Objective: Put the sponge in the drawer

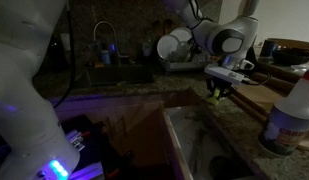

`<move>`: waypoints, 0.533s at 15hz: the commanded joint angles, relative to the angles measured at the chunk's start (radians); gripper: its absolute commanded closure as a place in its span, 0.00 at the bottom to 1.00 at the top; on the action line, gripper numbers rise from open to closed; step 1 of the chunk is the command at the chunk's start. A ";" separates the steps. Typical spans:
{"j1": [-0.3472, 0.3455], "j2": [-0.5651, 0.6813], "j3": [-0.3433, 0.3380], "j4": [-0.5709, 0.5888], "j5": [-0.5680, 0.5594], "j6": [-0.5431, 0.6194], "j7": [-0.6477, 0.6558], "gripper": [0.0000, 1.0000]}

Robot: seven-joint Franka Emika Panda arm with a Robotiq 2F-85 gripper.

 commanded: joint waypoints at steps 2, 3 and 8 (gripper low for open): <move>-0.032 -0.077 0.017 -0.049 -0.004 -0.148 -0.021 0.96; -0.028 -0.098 0.012 -0.059 -0.012 -0.210 -0.018 0.94; 0.028 -0.243 -0.016 -0.184 -0.085 -0.468 0.021 0.96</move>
